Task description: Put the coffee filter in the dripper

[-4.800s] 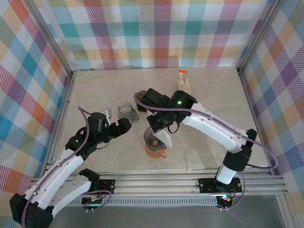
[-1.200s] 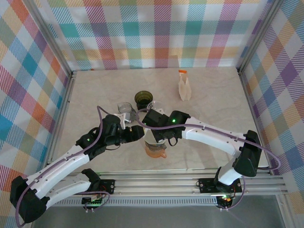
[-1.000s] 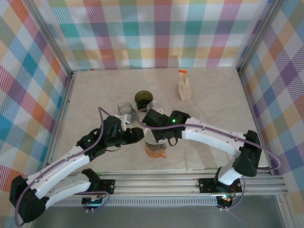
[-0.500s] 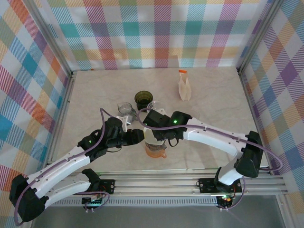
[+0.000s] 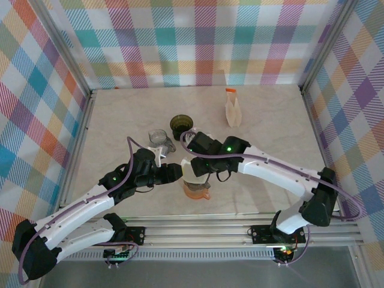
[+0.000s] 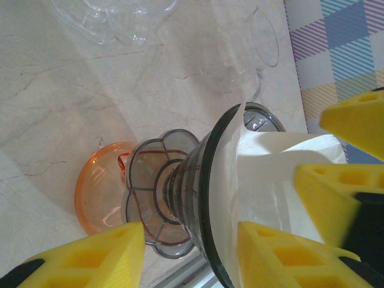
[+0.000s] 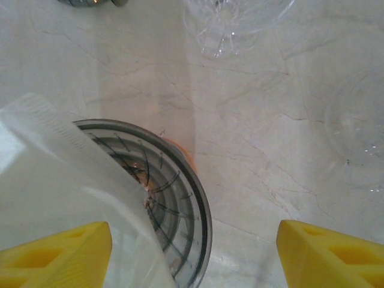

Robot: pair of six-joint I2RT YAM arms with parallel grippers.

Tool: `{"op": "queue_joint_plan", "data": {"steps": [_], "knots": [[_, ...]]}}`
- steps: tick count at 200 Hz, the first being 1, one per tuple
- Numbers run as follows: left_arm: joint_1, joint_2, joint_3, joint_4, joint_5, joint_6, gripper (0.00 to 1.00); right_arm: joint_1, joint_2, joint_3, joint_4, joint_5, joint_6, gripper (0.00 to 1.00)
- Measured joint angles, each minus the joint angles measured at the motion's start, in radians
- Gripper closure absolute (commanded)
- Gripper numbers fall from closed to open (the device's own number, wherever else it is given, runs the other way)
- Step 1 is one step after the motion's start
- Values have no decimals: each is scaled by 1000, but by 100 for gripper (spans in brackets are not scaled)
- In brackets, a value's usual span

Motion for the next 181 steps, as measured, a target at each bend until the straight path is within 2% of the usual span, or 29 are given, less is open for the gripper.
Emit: {"op": "queue_joint_plan", "data": {"steps": [88, 156, 181], "knots": [[0, 11, 0, 0, 0, -2, 50, -28, 87, -84, 61, -67, -12, 27], [-1, 16, 0, 21, -1, -10, 36, -31, 121, -124, 110, -79, -8, 27], [-1, 14, 0, 31, -1, -14, 33, -35, 124, -127, 121, -86, -8, 28]]}}
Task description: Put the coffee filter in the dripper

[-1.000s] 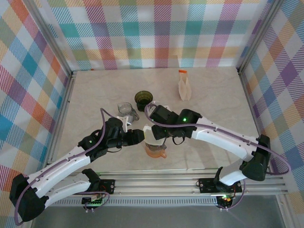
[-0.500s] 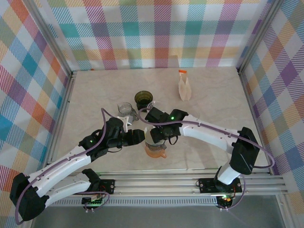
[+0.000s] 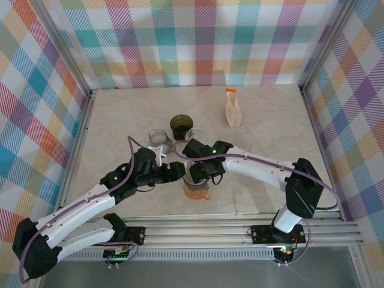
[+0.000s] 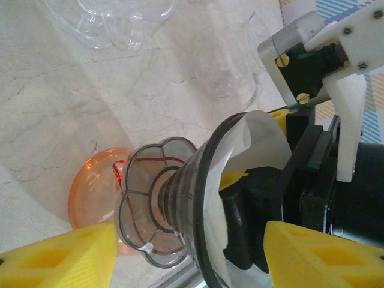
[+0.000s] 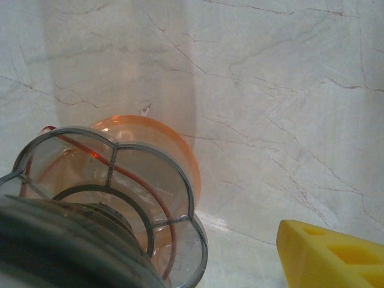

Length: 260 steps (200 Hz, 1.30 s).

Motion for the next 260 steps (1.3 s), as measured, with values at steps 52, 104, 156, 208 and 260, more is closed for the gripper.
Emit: {"op": "queue_joint_plan", "data": {"steps": [52, 104, 156, 208, 260], "knots": [[0, 8, 0, 16, -4, 0, 35, 0, 0, -4, 8, -8, 7, 28], [-1, 29, 0, 21, -4, -8, 47, 0, 0, -4, 7, -8, 7, 28], [-10, 33, -5, 21, -8, -16, 57, 0, 0, -4, 7, -8, 12, 28], [-17, 33, -6, 21, -8, -18, 64, 0, -3, -7, 9, -8, 26, 28], [-20, 32, -6, 21, -11, -20, 59, 0, -4, -8, 10, -8, 27, 27]]}}
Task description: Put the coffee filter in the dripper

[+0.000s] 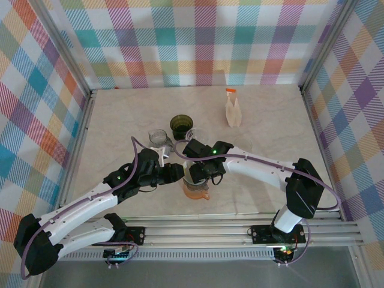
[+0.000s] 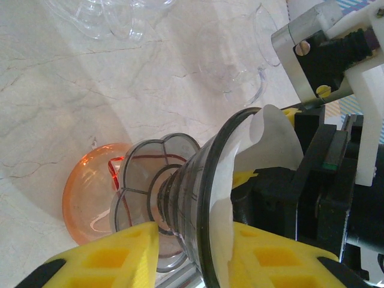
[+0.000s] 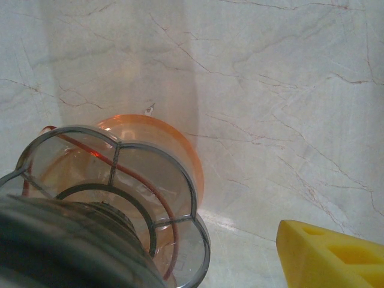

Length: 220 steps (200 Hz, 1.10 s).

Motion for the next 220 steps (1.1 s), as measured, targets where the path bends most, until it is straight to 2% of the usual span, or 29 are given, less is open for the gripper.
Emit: {"op": "queue_joint_plan", "data": {"steps": [15, 31, 88, 111, 120, 145, 172, 191, 220], "knots": [[0, 0, 0, 0, -4, -5, 46, 0, 0, 0, 0, 0, 2, 28], [0, 0, 0, 0, -10, -9, 44, 0, 0, -1, 0, 0, 2, 28], [-1, 0, 1, -8, -26, -20, 71, 0, -1, -2, 1, -3, 3, 28], [-6, 0, 3, -6, -26, -22, 76, 0, -1, -2, 5, -3, 2, 28], [-6, 0, 4, -6, -26, -21, 75, 0, -1, -2, 5, -3, 3, 28], [-6, 0, 4, -8, -27, -21, 64, 0, -1, -2, 4, -3, 3, 27], [-6, 0, 4, -8, -30, -23, 49, 0, -1, -2, 4, -3, 3, 27], [-7, 0, 4, -8, -31, -25, 49, 0, -1, -2, 4, -3, 3, 28], [-7, 0, 4, -8, -30, -26, 59, 0, -1, -2, 4, -3, 3, 27]]}}
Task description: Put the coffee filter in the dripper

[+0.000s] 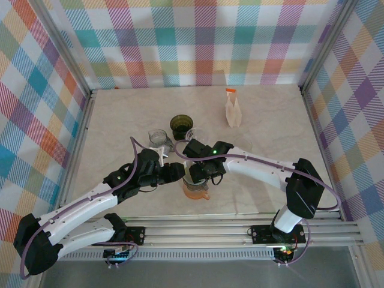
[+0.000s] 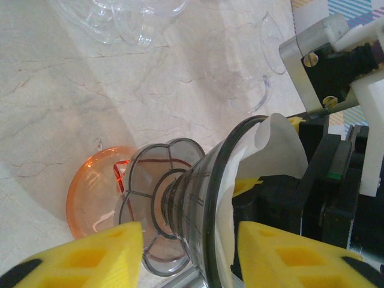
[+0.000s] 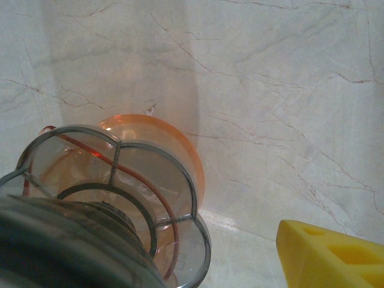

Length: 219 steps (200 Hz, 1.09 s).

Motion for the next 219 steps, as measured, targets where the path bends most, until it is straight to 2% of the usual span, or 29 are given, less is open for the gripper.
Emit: {"op": "queue_joint_plan", "data": {"steps": [80, 139, 219], "knots": [[-10, 13, 0, 1, 1, 1, 72, 0, -1, 1, 0, 0, 0, 27], [-13, 19, 0, 3, 1, 1, 71, 0, -19, 1, -1, 1, 0, 27], [-13, 19, 0, 3, 0, 1, 71, 1, -152, 16, -31, 22, 0, 27]]}}
